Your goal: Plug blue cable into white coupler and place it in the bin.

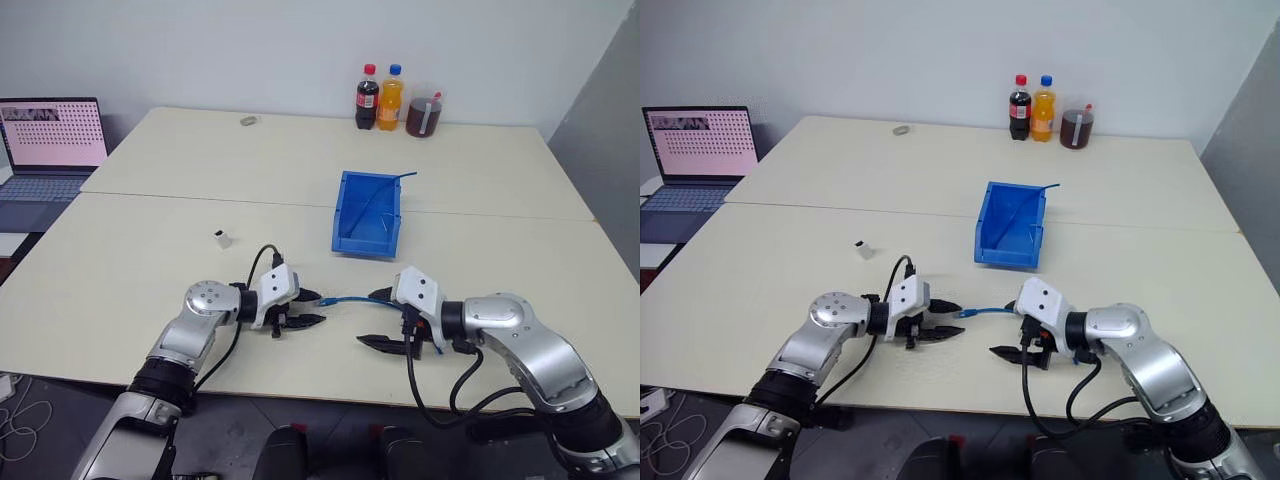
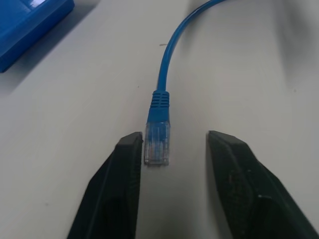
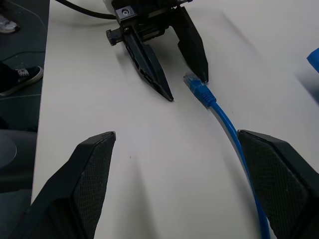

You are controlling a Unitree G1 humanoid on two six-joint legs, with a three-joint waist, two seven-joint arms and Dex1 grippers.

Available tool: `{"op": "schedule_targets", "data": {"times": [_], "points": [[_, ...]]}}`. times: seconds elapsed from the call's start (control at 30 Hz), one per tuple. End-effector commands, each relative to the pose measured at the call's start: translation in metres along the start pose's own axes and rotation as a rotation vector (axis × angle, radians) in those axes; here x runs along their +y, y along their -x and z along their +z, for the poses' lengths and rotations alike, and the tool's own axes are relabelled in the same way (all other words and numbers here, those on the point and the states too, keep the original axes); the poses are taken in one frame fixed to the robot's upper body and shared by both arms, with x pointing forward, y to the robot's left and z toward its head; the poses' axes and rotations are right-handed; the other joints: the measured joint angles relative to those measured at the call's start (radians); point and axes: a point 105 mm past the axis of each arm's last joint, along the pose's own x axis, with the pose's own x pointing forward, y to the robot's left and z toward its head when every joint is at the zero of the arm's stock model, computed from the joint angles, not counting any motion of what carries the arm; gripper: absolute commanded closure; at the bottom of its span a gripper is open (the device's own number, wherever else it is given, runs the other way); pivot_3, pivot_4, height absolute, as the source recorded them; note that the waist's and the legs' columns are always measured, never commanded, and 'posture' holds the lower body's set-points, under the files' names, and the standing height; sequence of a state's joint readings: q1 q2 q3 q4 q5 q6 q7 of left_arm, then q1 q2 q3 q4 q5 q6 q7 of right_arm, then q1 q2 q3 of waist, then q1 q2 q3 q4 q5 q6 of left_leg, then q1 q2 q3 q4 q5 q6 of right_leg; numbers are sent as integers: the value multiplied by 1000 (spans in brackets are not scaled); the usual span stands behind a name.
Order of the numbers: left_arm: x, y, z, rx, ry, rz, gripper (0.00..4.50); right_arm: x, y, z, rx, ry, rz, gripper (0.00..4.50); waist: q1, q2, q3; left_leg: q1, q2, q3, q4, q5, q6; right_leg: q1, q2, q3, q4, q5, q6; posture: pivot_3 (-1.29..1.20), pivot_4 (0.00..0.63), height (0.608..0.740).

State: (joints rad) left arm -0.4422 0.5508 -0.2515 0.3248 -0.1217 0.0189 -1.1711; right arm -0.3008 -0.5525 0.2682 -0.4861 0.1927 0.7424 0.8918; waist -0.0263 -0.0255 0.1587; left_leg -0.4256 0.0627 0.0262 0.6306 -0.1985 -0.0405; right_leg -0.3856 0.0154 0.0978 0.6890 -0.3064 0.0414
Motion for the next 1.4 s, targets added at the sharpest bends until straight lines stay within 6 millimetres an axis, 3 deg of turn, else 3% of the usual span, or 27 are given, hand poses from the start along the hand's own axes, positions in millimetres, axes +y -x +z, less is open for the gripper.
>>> {"op": "schedule_targets", "data": {"times": [0.03,0.2,0.43,0.6,0.73,0.87,1.07,1.4], "points": [[-13,-10,-24,105,45,-48,3324,-3,10,14,-60,28,-44,368,0,0,0,0,0,0,0,0,0,0,0,0,0,0,0,0,150,740],[-15,-7,-16,70,27,-57,4259,-1,17,14,-89,16,-75,368,0,0,-1,2,0,0,0,0,0,2,0,0,0,-1,2,0,150,740],[-7,2,29,-106,50,-25,4259,19,34,20,-182,-89,-19,368,-3,0,0,1,1,0,0,0,0,1,0,1,-1,-1,2,0,150,740],[-7,16,72,-290,195,-57,4259,39,43,25,-238,-246,73,368,-6,-1,1,-3,1,-2,-1,0,0,-2,1,-1,-1,-1,2,0,150,740],[-16,23,94,-370,296,-142,4259,36,37,23,-252,-296,33,368,-8,-1,1,-3,1,-2,-1,0,0,-2,1,-1,-1,-2,3,0,150,740],[-21,27,111,-425,361,-200,4259,21,31,27,-319,-353,-35,368,-10,-1,1,-3,1,-3,-1,0,0,-2,1,-1,-1,-2,3,0,150,740],[-22,29,123,-468,409,-232,4259,6,33,42,-431,-417,-44,368,-9,-1,1,-3,1,-3,-1,0,0,-2,1,-1,-1,-2,3,0,150,740],[-26,29,126,-470,425,-248,4259,-1,28,65,-530,-449,14,368,-9,-1,2,-4,1,-3,-1,0,0,-3,1,-1,-2,-2,2,0,150,740]]}}
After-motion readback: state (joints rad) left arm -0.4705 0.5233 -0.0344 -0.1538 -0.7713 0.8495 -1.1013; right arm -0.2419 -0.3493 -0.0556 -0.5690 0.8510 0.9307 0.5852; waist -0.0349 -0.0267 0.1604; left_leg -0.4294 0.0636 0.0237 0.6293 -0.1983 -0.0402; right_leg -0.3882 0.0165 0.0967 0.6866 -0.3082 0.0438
